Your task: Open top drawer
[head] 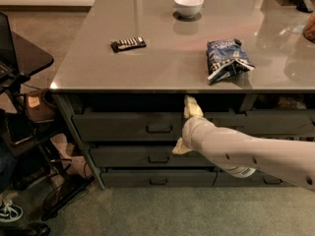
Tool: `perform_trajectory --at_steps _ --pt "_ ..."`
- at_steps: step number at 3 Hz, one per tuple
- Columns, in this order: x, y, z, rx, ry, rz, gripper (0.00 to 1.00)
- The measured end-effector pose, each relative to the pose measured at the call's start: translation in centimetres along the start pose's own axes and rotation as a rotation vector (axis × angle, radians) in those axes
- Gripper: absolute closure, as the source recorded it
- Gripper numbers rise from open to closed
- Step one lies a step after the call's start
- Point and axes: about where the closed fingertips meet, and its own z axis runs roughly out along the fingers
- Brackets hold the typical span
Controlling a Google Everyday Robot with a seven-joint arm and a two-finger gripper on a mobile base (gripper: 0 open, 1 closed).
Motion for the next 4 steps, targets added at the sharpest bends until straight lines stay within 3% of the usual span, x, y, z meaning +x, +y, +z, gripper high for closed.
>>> perform_trajectory --at_steps 1,2,3,4 --pt "0.6 -0.7 2.3 -0.025 0.007 -0.003 0.00" --pt "2.0 -2.7 7.0 -0.077 0.010 0.012 0.00" --pt "5.2 -5.2 6.5 -0.046 0.057 0.023 0.00" --pt "5.2 -5.1 6.5 -0.048 0.058 0.023 0.00"
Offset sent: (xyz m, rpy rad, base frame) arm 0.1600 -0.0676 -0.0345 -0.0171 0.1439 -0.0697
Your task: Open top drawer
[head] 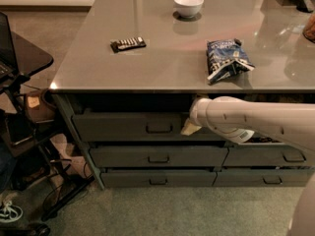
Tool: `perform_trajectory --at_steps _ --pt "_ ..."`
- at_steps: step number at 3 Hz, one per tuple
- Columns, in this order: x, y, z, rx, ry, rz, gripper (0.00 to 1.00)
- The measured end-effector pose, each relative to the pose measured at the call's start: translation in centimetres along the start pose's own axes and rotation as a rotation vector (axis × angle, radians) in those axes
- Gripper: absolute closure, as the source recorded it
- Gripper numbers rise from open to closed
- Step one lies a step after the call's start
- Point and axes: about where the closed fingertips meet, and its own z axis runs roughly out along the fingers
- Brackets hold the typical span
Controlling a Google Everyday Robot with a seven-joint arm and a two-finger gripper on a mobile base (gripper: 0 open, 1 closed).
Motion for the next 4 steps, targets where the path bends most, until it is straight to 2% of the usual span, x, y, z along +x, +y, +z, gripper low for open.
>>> perform_trajectory --at_steps 1,4 --pt "0.00 0.00 0.00 0.000 0.000 0.000 0.17" --pt "-0.01 0.00 0.00 0.000 0.000 0.000 0.89"
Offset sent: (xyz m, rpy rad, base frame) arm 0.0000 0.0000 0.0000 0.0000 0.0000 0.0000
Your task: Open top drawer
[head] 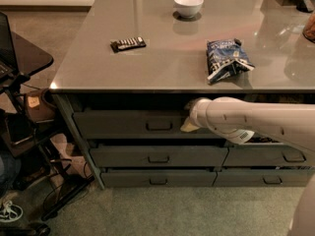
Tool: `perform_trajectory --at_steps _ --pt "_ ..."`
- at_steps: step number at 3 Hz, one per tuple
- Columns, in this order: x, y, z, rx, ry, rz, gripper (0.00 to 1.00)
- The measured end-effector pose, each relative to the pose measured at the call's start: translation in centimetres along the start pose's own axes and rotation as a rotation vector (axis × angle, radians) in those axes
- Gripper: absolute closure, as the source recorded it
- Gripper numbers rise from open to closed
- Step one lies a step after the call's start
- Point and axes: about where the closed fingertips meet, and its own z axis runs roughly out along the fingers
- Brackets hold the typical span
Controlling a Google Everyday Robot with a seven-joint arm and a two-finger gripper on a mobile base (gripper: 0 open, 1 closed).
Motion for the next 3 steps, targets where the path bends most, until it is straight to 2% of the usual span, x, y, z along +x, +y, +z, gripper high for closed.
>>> perform_trajectory --at_steps 1,3 --pt "0.00 0.00 0.00 0.000 0.000 0.000 1.00" --pt "-0.05 0.45 -0.38 0.001 0.000 0.001 1.00"
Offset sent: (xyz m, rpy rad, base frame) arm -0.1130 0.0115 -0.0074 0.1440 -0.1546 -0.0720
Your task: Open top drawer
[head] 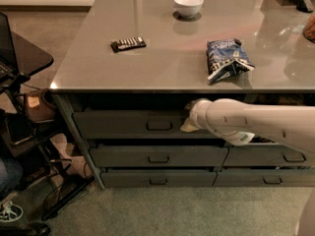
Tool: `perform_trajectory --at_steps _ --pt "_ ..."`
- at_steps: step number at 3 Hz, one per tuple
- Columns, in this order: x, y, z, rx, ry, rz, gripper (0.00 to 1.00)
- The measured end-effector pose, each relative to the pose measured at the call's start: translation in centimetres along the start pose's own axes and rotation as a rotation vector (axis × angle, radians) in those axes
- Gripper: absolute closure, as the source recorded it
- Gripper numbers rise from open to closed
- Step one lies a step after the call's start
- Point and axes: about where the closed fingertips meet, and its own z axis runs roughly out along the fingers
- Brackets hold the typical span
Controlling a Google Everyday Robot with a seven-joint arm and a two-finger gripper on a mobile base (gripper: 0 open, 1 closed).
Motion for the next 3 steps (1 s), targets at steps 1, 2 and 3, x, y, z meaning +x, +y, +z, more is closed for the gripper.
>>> perform_trajectory --at_steps 1,2,3 --pt "-0.5 1.5 -1.0 0.013 -0.002 0.011 1.00" --pt "-0.5 1.5 -0.9 0.013 -0.002 0.011 1.00" --pt "-0.7 2.5 -1.6 0.013 -0.003 0.020 1.00"
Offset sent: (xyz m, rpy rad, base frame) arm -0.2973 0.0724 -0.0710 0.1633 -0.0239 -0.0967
